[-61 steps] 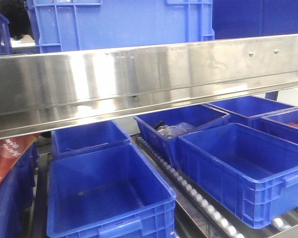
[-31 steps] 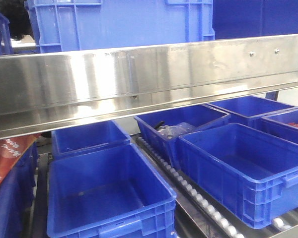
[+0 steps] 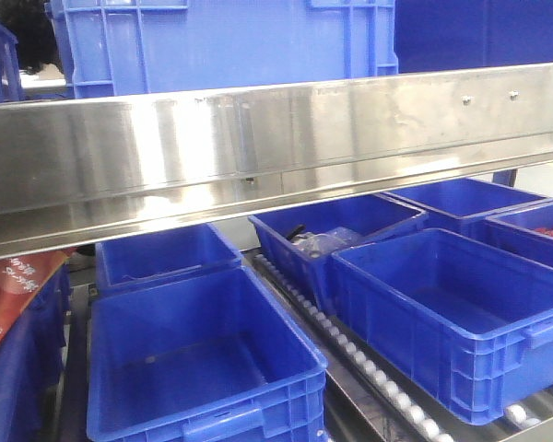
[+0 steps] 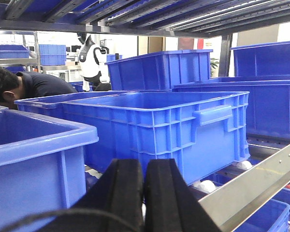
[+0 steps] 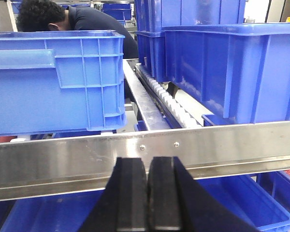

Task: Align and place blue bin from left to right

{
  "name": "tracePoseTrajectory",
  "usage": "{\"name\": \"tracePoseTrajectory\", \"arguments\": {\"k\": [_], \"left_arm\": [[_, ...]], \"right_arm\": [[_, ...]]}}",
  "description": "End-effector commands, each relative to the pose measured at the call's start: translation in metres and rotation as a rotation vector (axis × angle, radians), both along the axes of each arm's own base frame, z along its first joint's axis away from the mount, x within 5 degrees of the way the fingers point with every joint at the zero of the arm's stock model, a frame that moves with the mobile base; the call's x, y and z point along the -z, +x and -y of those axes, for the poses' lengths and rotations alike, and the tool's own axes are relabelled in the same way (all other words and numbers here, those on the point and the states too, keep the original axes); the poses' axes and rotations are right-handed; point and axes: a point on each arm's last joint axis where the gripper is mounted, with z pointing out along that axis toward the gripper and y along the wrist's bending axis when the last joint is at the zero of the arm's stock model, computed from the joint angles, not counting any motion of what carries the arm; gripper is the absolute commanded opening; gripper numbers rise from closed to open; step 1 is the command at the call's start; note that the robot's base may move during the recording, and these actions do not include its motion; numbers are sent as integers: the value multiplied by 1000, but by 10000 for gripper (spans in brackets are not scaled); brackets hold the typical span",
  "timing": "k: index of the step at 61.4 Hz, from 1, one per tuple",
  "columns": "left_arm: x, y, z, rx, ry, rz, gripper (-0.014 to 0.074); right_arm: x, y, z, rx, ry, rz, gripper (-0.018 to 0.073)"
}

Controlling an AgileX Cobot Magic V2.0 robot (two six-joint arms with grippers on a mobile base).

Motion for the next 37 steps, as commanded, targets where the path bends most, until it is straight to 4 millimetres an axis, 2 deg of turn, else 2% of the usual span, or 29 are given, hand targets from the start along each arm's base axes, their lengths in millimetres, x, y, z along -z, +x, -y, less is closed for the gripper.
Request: {"name": "tracePoseTrajectory", "arguments": {"k": [1,8,14,24,37], "left_arm": [[0,-1,0,9,-3,17,15],[4,2,1,2,1,4,15],[15,8,1,-81,48,-3,13],[54,28,4,-181,36,-111,13],[111,51,5,-234,-14,-63,13]], "right_arm": [[-3,-1,1,12,-5,35,-71],[-3,-1,1,12,-5,35,-71],[-3,-1,1,12,-5,35,-71],[-3,-1,1,12,-5,35,-71],[-3,-1,1,12,-5,35,-71]]}}
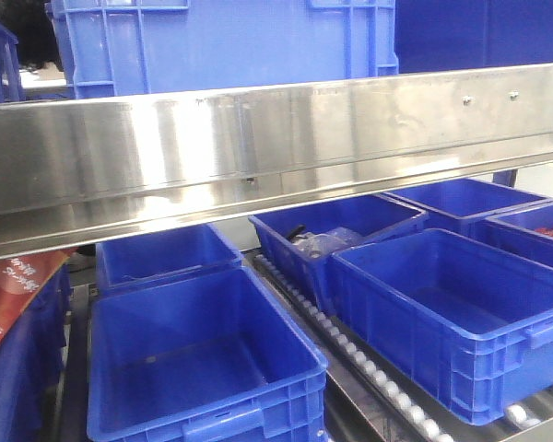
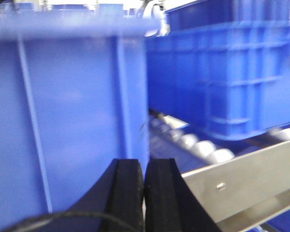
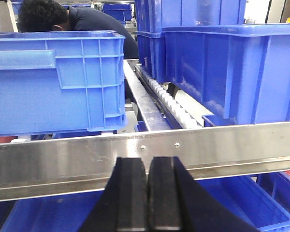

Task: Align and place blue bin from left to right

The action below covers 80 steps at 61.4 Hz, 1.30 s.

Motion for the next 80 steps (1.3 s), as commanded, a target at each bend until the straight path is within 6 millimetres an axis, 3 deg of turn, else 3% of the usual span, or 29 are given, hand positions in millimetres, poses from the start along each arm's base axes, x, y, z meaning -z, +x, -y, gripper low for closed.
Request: {"name": "tracePoseTrajectory", "arguments": {"k": [1,3,6,9,80], "left_arm": [[16,5,0,-8,-34,77,13],[25,7,0,-12,-36,93,13],[22,7,0,-20,-43,147,13],[28,8,-1,-31,-53,80,13],[27,8,-1,-32,-53,94,13]], "right_arm": [[-2,-1,1,11,-6,33,-71],[-2,-1,1,11,-6,33,-71],[-2,-1,1,11,-6,33,-71],[-2,-1,1,11,-6,33,-71],[-3,-1,2,17,-20,40,-71]]}}
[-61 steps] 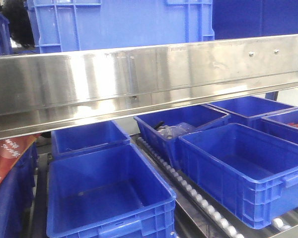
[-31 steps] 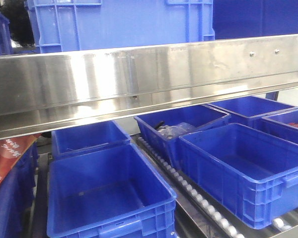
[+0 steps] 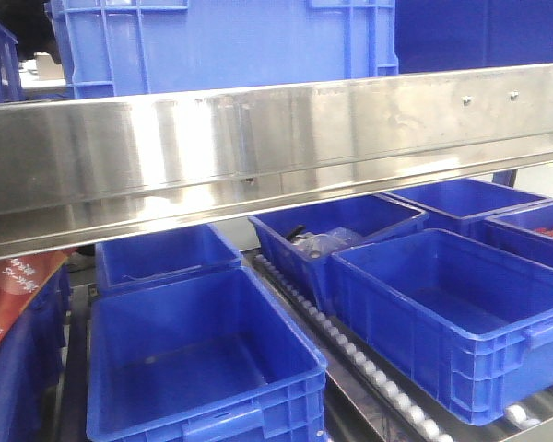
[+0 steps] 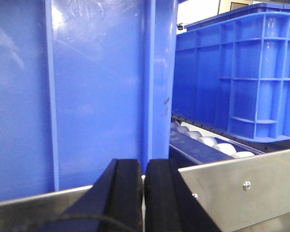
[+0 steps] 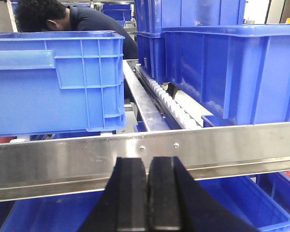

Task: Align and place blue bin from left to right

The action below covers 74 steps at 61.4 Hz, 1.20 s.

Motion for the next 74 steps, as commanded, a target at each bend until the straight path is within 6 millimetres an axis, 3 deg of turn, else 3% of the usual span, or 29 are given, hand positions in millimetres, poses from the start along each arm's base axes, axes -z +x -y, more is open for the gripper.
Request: {"name": "tracePoseTrajectory", "arguments": {"k": [1,7,14,26,41,48,74], "left_arm": [[-3,-1,0,-4,-7,28,13],[-3,-1,0,-4,-7,28,13],[-3,-1,0,-4,-7,28,13],[-3,-1,0,-4,-7,28,13],[-3,-1,0,-4,-7,28,13],[-3,-1,0,-4,-7,28,13],[-3,-1,0,-4,-7,28,13]], "right_arm": [[-3,0,2,22,-32,44,-71],[-2,-1,7,67,-127,74,-71],[10,-3,14,149,-123,109,-71],[58,-16,22,264,-91,102,-71],[113,-24,23,277,-78,80,-71],[116,-23,23,282,11,73,-71],[118,-23,23,279,8,59,-71]]}}
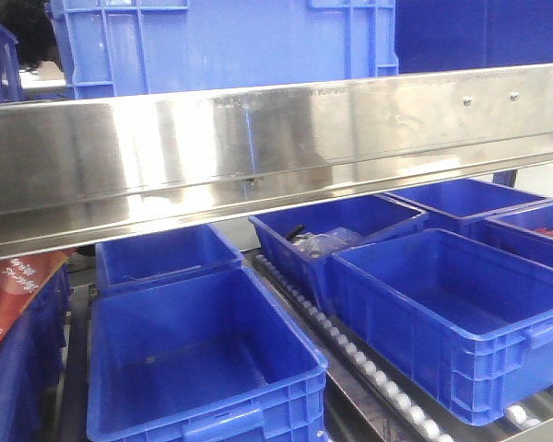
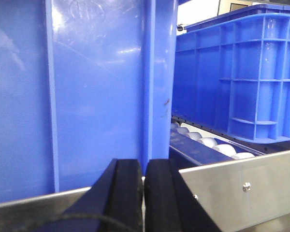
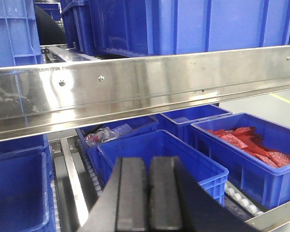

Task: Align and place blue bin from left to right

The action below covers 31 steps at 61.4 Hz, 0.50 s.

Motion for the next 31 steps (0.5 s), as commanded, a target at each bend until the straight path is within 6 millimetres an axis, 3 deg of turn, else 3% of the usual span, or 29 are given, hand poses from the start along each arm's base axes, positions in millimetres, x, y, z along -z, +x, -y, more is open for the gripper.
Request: {"name": "tracePoseTrajectory", "arguments": {"k": [1,31], "left_arm": [[-3,-1,0,-4,-7,26,13],[-3,-1,0,-4,-7,26,13]], "right_arm": [[-3,0,1,10,4,37,-71],[-3,0,1,10,4,37,-71]]}}
